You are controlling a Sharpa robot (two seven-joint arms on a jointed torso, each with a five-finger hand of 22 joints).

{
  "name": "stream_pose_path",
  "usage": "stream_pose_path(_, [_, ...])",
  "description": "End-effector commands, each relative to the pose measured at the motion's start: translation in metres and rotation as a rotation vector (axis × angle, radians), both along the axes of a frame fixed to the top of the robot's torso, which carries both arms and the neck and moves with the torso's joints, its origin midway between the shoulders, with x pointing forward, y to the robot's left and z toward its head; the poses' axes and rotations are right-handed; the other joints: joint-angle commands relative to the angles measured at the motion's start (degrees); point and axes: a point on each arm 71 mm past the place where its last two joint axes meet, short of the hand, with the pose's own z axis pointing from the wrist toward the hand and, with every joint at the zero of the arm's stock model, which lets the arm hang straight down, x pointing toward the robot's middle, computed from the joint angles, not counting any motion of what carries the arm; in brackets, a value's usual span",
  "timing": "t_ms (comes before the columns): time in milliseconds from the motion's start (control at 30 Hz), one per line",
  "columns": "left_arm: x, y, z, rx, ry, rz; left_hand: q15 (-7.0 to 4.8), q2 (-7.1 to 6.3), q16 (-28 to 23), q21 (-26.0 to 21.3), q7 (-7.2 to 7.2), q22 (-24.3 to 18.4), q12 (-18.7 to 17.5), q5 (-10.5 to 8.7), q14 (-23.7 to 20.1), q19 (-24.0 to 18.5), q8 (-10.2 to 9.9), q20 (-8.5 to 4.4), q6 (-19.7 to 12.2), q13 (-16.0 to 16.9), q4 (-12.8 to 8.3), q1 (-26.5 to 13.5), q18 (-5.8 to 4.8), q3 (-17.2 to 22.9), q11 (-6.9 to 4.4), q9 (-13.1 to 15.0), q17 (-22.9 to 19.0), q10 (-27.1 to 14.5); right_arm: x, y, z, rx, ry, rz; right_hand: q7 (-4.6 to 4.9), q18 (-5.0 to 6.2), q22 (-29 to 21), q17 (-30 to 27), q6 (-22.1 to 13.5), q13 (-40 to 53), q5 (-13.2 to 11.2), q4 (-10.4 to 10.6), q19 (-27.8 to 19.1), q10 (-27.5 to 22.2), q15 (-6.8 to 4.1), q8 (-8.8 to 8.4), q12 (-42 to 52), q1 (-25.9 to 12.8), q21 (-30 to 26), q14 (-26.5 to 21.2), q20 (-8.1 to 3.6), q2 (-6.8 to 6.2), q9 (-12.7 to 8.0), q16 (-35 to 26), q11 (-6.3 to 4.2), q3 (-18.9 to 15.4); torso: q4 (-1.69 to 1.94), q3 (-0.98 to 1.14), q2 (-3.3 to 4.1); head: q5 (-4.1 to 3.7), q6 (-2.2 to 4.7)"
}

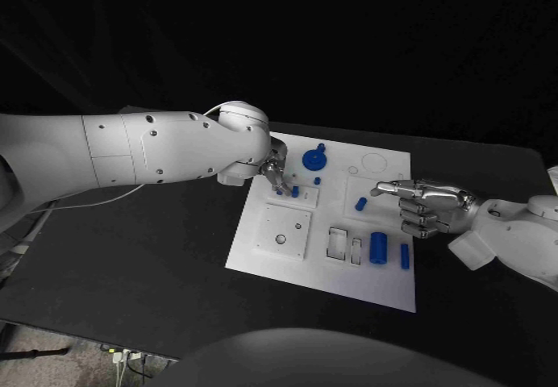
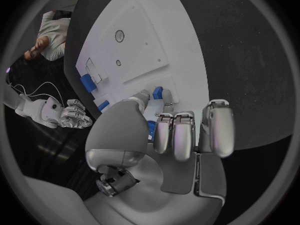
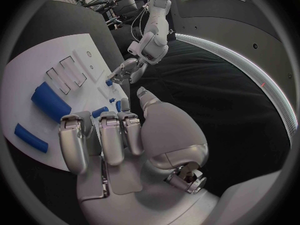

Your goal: Assemble the parts on the task board

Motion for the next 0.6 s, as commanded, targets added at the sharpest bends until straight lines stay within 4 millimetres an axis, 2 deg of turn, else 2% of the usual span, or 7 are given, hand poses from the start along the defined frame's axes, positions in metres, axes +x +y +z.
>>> stream_pose_path(33, [-0.001, 0.002, -0.003, 0.014, 0.001, 0.005, 0.34, 0.51, 0.14, -0.37, 0.04, 11.95, 0.14, 0.80, 6.02, 0.87, -0.06, 0.32, -0.59, 15.10, -0.09, 0.99, 1.05, -0.42, 0.50, 0.14, 15.06, 5.95, -0.001, 0.001, 0.000, 0.012, -0.003, 0.018, 0.07, -0.37, 15.10, 15.06, 0.18, 14.93, 0.04, -0.38, 6.08, 5.97, -0.30, 0.13, 0.14, 0.52, 0.25, 5.98, -0.48, 0.24, -0.05, 0.20, -0.15, 0.01, -0.02, -0.03, 0.01, -0.01, -0.01])
stream_pose_path(167, [-0.001, 0.002, -0.002, -0.007, -0.013, 0.004, 0.34, 0.59, 0.14, -0.48, 0.08, 11.92, 0.14, 1.22, 6.02, 0.82, 0.00, 0.35, -0.97, 15.10, -0.05, 1.47, 1.07, -0.54, 0.48, 0.15, 15.06, 5.95, -0.001, 0.001, 0.000, 0.012, -0.003, 0.018, 0.07, -0.37, 15.10, 15.06, 0.18, 14.93, 0.04, -0.38, 6.08, 5.97, -0.30, 0.13, 0.14, 0.52, 0.25, 5.98, -0.48, 0.24, -0.05, 0.20, -0.15, 0.01, 0.02, -0.06, 0.03, -0.06, -0.01])
stream_pose_path(467, [-0.002, 0.007, 0.001, -0.041, -0.041, 0.009, 0.52, -0.33, 0.14, -0.78, 0.56, 11.85, 0.14, 0.64, 6.02, 0.69, -0.83, 0.50, -3.76, 15.10, 0.08, 0.52, 1.13, -2.86, 0.72, -0.58, 15.06, 5.95, -0.001, 0.001, 0.000, 0.011, -0.003, 0.016, 0.10, -0.37, 15.10, 15.06, 0.14, 14.93, 0.19, -0.35, 6.08, 5.97, -0.29, 0.13, 0.14, 0.48, 0.25, 5.98, -0.48, 0.30, -0.10, 0.20, -0.12, 0.00, 0.00, -0.07, -0.01, -0.15, -0.01])
stream_pose_path(600, [-0.002, 0.014, 0.007, -0.046, -0.027, 0.017, 0.58, -1.00, 0.14, -1.06, 0.58, 11.77, 0.14, 1.33, 6.02, 0.55, -0.65, 0.57, -3.85, 15.10, -0.04, 1.48, 1.19, -3.45, 0.77, -0.82, 15.06, 5.95, -0.001, 0.000, 0.000, 0.009, -0.004, 0.010, 0.10, -0.37, 15.10, 15.06, 0.14, 14.93, 0.19, -0.35, 6.08, 5.97, -0.29, 0.13, 0.14, 0.48, 0.25, 5.98, -0.48, 0.30, -0.10, 0.20, -0.12, 0.00, -0.03, 0.02, -0.04, -0.45, -0.01])
